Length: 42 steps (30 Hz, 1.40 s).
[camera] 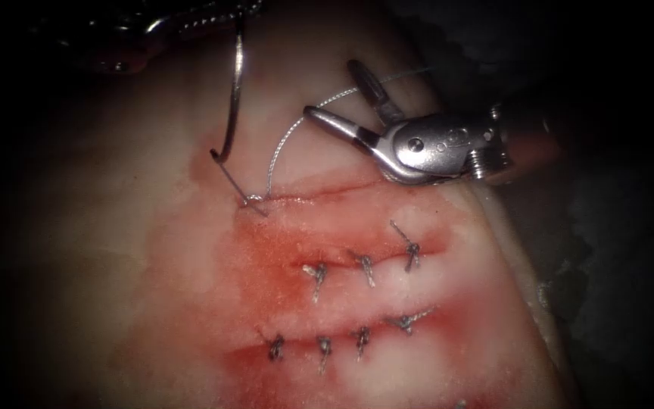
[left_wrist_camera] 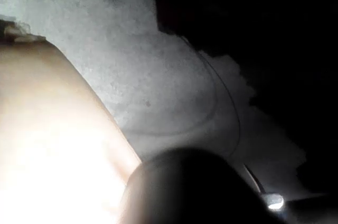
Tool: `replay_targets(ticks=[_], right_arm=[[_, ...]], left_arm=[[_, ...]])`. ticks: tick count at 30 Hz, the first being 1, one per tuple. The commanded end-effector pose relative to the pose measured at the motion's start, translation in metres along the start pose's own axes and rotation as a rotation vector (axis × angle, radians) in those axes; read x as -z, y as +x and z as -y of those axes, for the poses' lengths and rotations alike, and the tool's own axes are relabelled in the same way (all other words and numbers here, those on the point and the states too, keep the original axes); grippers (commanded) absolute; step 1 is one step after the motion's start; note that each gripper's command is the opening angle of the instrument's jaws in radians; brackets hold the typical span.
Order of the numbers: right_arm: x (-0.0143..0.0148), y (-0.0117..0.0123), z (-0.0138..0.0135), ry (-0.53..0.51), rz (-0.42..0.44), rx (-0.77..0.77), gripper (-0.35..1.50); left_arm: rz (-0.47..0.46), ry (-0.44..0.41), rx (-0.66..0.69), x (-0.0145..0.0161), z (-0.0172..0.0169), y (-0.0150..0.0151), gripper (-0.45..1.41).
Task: Wound Closure
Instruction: Pull the needle through the tissue using the left gripper, then pull the thread completely through the tissue using the right gripper, leaving a short tail at the top half of the tissue
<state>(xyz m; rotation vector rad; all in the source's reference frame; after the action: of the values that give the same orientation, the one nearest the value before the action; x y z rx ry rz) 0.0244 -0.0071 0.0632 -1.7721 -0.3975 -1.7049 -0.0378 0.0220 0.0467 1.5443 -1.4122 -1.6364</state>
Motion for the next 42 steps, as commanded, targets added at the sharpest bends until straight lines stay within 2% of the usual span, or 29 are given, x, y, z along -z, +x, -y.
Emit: replay_targets(ticks=[1,3,5,6,8,11,14,17,19,21,23,25,26,28,29,32,33,34,37,38,42], right_arm=[[-0.0006,0.0009,-0.0010,0.001,0.003,0.000,1.10],[-0.0008,0.0012,-0.0013,0.003,0.004,0.002,1.10],[-0.0010,0.0013,-0.0016,0.005,0.004,0.003,1.13],[-0.0010,0.0012,-0.0017,0.006,0.004,0.003,1.13],[-0.0010,0.0012,-0.0017,0.006,0.004,0.003,1.11],[-0.0010,0.0011,-0.0017,0.006,0.003,0.002,1.08],[-0.0010,0.0010,-0.0017,0.007,0.003,0.002,1.08],[-0.0010,0.0007,-0.0015,0.006,0.002,0.000,1.06],[-0.0011,0.0005,-0.0014,0.007,0.000,-0.002,1.06],[-0.0011,0.0002,-0.0013,0.007,-0.001,-0.004,1.03],[-0.0011,0.0000,-0.0013,0.007,-0.002,-0.006,0.96],[-0.0012,-0.0002,-0.0012,0.008,-0.004,-0.007,0.91],[-0.0012,-0.0004,-0.0009,-0.022,0.000,-0.052,0.68],[-0.0013,-0.0005,-0.0003,-0.119,0.009,-0.065,0.73],[-0.0014,-0.0005,-0.0001,-0.135,0.009,-0.065,0.79],[-0.0019,-0.0001,0.0000,-0.166,0.007,-0.068,0.73],[-0.0022,0.0006,0.0000,-0.181,-0.009,-0.088,0.59],[-0.0023,0.0014,-0.0003,-0.209,-0.036,-0.129,0.21],[-0.0020,0.0019,-0.0011,-0.363,-0.055,-0.192,-0.23],[-0.0020,0.0023,-0.0013,-0.390,-0.089,-0.190,-0.35],[-0.0030,0.0045,-0.0033,-0.544,-0.172,-0.188,-0.35]], left_arm=[[0.018,0.035,0.010,-0.0003,0.0013,-0.0014,-0.45],[0.039,0.067,0.014,0.0005,0.0034,-0.0021,-0.45],[0.060,0.098,-0.059,0.0014,0.0059,-0.0029,-0.45],[0.073,0.149,-0.200,0.0020,0.0080,-0.0035,-0.45],[0.091,0.208,-0.352,0.0027,0.0101,-0.0042,-0.45],[0.109,0.207,-0.588,0.0044,0.0134,-0.0052,-0.45],[0.122,0.208,-0.700,0.0054,0.0152,-0.0059,-0.45],[0.148,0.242,-0.858,0.0066,0.0171,-0.0068,-0.45],[0.130,0.285,-0.952,0.0070,0.0179,-0.0074,-0.45],[0.105,0.295,-0.960,0.0069,0.0175,-0.0072,-0.45],[0.060,0.261,-0.913,0.0059,0.0153,-0.0065,-0.45],[0.022,0.261,-0.817,0.0049,0.0129,-0.0056,-0.45],[-0.023,0.291,-0.726,0.0039,0.0108,-0.0049,-0.45],[-0.075,0.280,-0.586,0.0022,0.0079,-0.0038,-0.45],[-0.085,0.279,-0.560,0.0016,0.0071,-0.0034,-0.45],[-0.118,0.277,-0.485,-0.0002,0.0049,-0.0020,-0.45],[-0.132,0.277,-0.462,-0.0012,0.0041,-0.0014,-0.45],[-0.148,0.277,-0.441,-0.0020,0.0034,-0.0008,-0.45],[-0.156,0.279,-0.434,-0.0027,0.0030,-0.0004,-0.45],[-0.157,0.279,-0.432,-0.0028,0.0030,-0.0004,-0.45],[-0.163,0.279,-0.422,-0.0031,0.0030,-0.0003,-0.45]])
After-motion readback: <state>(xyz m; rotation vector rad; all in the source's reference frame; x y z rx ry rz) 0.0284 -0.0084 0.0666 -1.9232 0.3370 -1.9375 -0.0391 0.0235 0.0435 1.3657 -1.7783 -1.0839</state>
